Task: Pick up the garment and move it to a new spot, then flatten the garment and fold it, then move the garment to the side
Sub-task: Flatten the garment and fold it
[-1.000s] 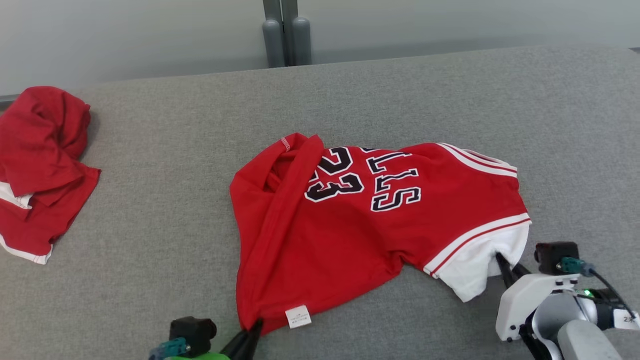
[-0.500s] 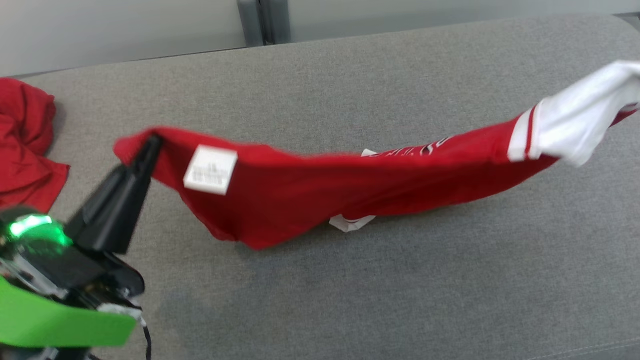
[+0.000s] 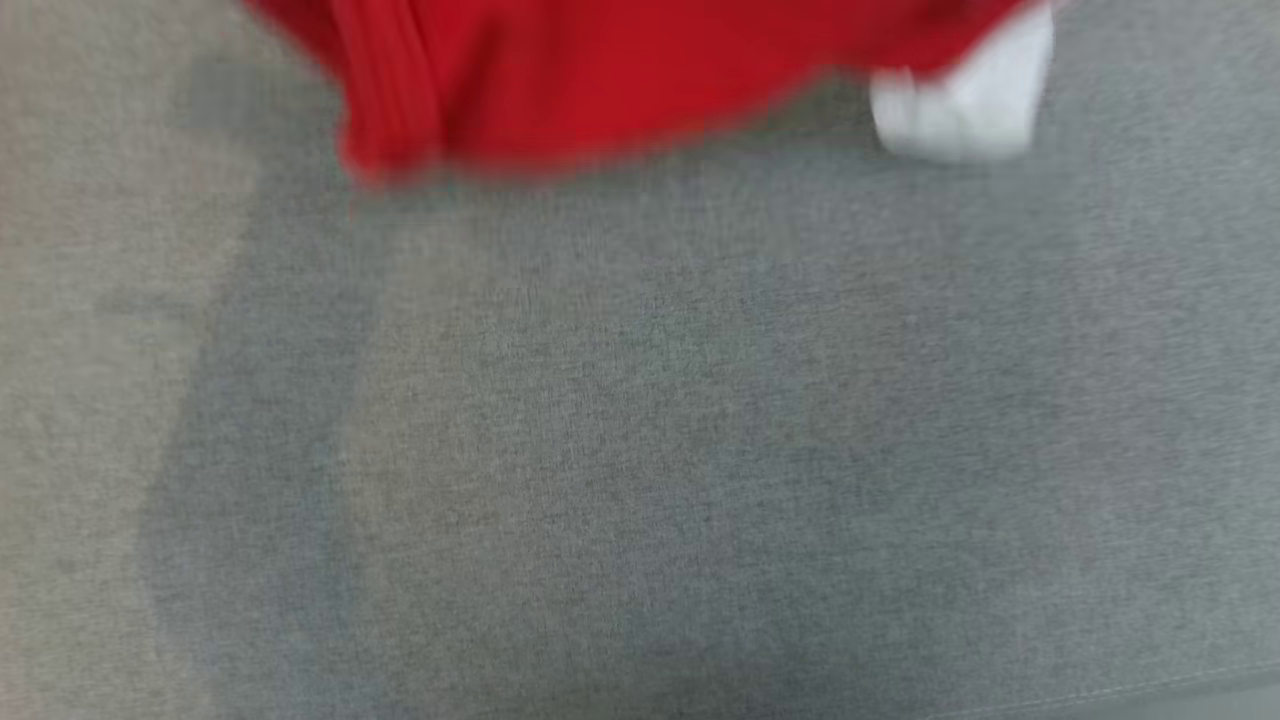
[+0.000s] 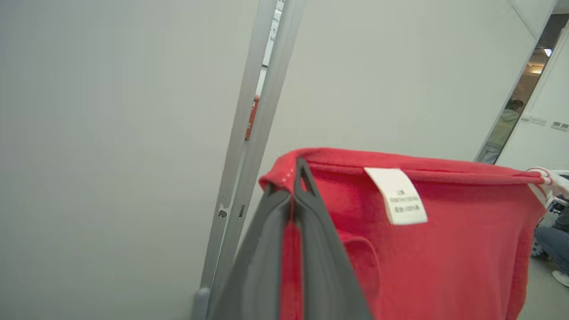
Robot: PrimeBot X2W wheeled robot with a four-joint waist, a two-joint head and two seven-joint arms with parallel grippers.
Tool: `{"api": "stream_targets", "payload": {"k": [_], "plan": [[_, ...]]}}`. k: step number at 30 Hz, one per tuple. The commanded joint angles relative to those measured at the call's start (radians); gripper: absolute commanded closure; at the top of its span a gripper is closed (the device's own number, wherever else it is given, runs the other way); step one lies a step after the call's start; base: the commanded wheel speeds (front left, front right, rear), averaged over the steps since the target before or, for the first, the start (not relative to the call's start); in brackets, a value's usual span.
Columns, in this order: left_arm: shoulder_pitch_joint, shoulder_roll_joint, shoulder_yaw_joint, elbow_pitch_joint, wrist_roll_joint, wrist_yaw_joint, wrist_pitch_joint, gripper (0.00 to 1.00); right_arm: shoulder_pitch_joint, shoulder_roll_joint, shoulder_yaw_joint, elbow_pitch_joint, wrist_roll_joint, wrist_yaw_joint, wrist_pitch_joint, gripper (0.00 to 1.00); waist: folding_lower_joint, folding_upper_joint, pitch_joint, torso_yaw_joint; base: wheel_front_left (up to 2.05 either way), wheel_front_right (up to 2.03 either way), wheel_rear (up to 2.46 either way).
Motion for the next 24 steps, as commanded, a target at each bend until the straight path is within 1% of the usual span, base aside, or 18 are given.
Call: {"api": "stream_targets", "payload": {"k": [1, 2, 5, 6, 8, 9, 11, 14, 15, 16, 17, 19, 21, 23, 24], "plan": [[-0.067, -0.010, -0.002, 0.071, 0.047, -0.004, -0.060, 1.00, -0.071, 0.027, -0.019, 0.057, -0.047, -0.002, -0.059, 1.00, -0.0004, 0.0000, 0.194, 0.029, 0.00, 0.00, 0.00], [-0.131, -0.031, -0.004, 0.138, 0.072, -0.010, -0.118, 1.00, -0.131, 0.054, -0.016, 0.109, -0.078, -0.002, -0.108, 1.00, -0.0004, 0.0000, 0.205, 0.027, 0.00, 0.00, 0.00], [-0.256, -0.069, -0.008, 0.286, 0.118, -0.039, -0.249, 1.00, -0.248, 0.091, -0.005, 0.209, -0.126, -0.002, -0.221, 1.00, -0.0004, 0.0000, 0.234, 0.017, 0.00, 0.00, 0.00], [-0.277, -0.081, -0.021, 0.336, 0.127, -0.064, -0.278, 1.00, -0.263, 0.099, 0.010, 0.238, -0.128, -0.002, -0.256, 1.00, -0.0004, 0.0000, 0.241, 0.014, 0.00, 0.00, 0.00], [-0.282, -0.087, -0.039, 0.408, 0.137, -0.097, -0.325, 1.00, -0.237, 0.103, 0.049, 0.283, -0.107, -0.002, -0.298, 1.00, -0.0004, 0.0000, 0.241, 0.004, 0.00, 0.00, 0.00], [-0.259, -0.081, -0.060, 0.438, 0.150, -0.114, -0.340, 1.00, -0.200, 0.102, 0.068, 0.298, -0.084, -0.002, -0.322, 1.00, -0.0004, 0.0000, 0.234, -0.001, 0.00, 0.00, 0.00], [-0.218, -0.064, -0.090, 0.486, 0.161, -0.136, -0.364, 1.00, -0.119, 0.091, 0.099, 0.303, -0.039, -0.002, -0.355, 1.00, -0.0004, 0.0000, 0.219, -0.008, 0.00, 0.00, 0.00], [-0.068, -0.040, -0.172, 0.540, 0.169, -0.155, -0.411, 1.00, 0.098, 0.097, 0.118, 0.273, 0.097, -0.002, -0.410, 1.00, -0.0004, 0.0000, 0.171, -0.016, 0.00, 0.00, 0.00], [0.003, -0.030, -0.209, 0.539, 0.153, -0.155, -0.422, 1.00, 0.202, 0.095, 0.133, 0.259, 0.140, -0.002, -0.416, 1.00, -0.0004, 0.0000, 0.150, -0.020, 0.00, 0.00, 0.00], [0.060, -0.022, -0.247, 0.523, 0.140, -0.156, -0.433, 1.00, 0.280, 0.090, 0.143, 0.242, 0.175, -0.001, -0.425, 1.00, -0.0004, 0.0000, 0.136, -0.019, 0.00, 0.00, 0.00], [0.142, -0.002, -0.287, 0.504, 0.118, -0.156, -0.458, 1.00, 0.388, 0.087, 0.148, 0.221, 0.221, -0.001, -0.445, 1.00, -0.0004, 0.0000, 0.112, -0.021, 0.00, 0.00, 0.00], [0.289, 0.023, -0.344, 0.466, 0.070, -0.154, -0.487, 1.00, 0.569, 0.072, 0.152, 0.178, 0.289, -0.001, -0.474, 1.00, -0.0004, 0.0000, 0.064, -0.021, 0.00, 0.00, 0.00], [0.433, 0.042, -0.377, 0.428, 0.010, -0.154, -0.523, 1.00, 0.742, 0.062, 0.159, 0.132, 0.354, -0.001, -0.502, 1.00, -0.0004, 0.0000, 0.008, -0.022, 0.00, 0.00, 0.00], [0.584, 0.079, -0.422, 0.379, -0.011, -0.154, -0.553, 1.00, 0.902, 0.050, 0.172, 0.079, 0.410, -0.002, -0.520, 1.00, -0.0004, 0.0000, -0.048, -0.029, 0.00, 0.00, 0.00], [0.647, 0.091, -0.424, 0.365, -0.025, -0.154, -0.573, 1.00, 0.966, 0.044, 0.176, 0.056, 0.435, -0.002, -0.526, 1.00, -0.0004, 0.0000, -0.076, -0.032, 0.00, 0.00, 0.00]]}}
